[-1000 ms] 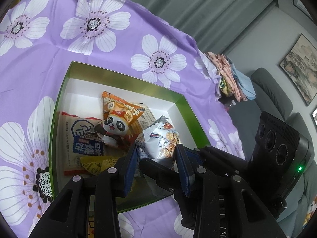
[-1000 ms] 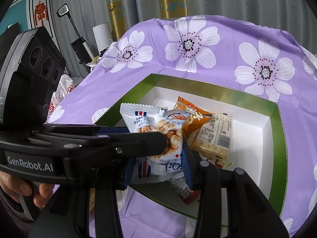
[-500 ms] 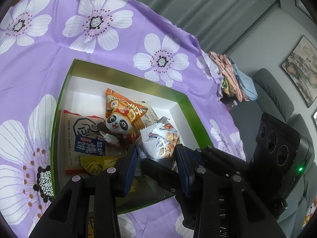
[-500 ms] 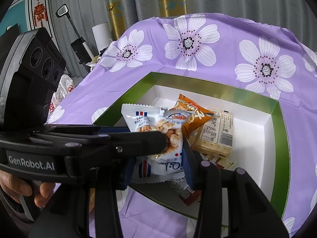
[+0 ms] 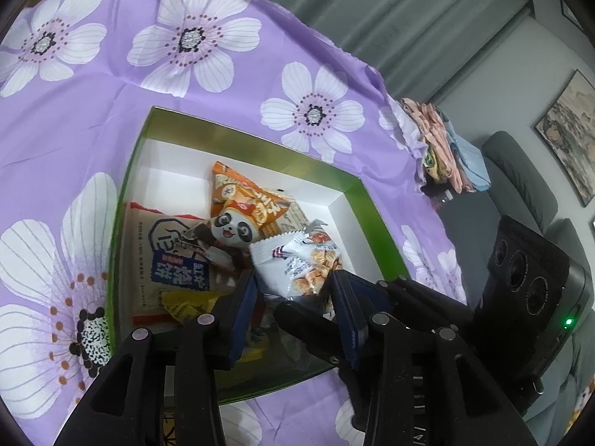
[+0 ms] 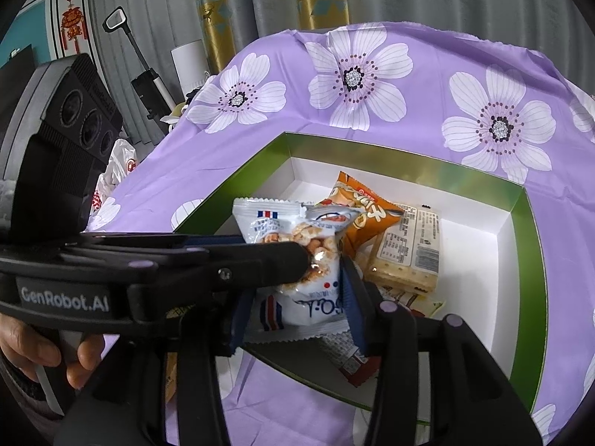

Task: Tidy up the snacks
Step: 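Carry the white peanut bag into the green box and open the left gripper, then move the left tool out of the box toward the yellow rice-cracker bag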

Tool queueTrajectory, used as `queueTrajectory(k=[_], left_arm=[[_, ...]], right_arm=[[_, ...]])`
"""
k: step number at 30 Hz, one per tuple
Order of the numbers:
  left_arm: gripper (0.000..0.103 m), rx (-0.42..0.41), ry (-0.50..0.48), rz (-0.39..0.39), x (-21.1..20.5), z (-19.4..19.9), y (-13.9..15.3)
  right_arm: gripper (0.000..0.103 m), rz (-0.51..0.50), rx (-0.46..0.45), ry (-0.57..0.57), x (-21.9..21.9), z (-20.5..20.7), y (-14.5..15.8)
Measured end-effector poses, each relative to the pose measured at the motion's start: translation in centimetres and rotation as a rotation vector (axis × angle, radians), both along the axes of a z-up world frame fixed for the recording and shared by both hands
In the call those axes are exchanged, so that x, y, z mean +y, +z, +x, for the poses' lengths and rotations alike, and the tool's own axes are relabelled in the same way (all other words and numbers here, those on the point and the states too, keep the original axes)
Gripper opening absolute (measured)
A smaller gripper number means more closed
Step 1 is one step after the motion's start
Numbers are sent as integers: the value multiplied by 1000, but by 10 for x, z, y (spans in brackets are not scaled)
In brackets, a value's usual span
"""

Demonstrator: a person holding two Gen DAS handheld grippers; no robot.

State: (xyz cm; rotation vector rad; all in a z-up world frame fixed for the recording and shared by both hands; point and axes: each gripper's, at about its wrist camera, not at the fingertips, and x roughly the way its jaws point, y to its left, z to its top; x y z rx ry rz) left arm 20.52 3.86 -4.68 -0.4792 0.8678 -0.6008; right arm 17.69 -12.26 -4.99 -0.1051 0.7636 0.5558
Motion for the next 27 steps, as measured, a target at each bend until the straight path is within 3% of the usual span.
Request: queueTrajectory(k=[11, 18, 21, 23, 27], left_arm=[[47, -4, 10, -5, 1, -3, 3], [64, -27, 14, -37, 5, -7, 11], [79, -41, 23, -22, 5, -9, 17], [80, -48, 31, -19, 7, -11, 19], [80, -54, 52, -13, 12, -14, 23]], right_arm=[[47, -1, -11, -26, -3, -2, 2], [47, 8, -30, -51, -9, -5, 7], [53, 19, -43, -74, -14, -9, 12], [65, 35, -51, -95, -19, -13, 15], [76, 55, -75, -127, -28, -20, 22]])
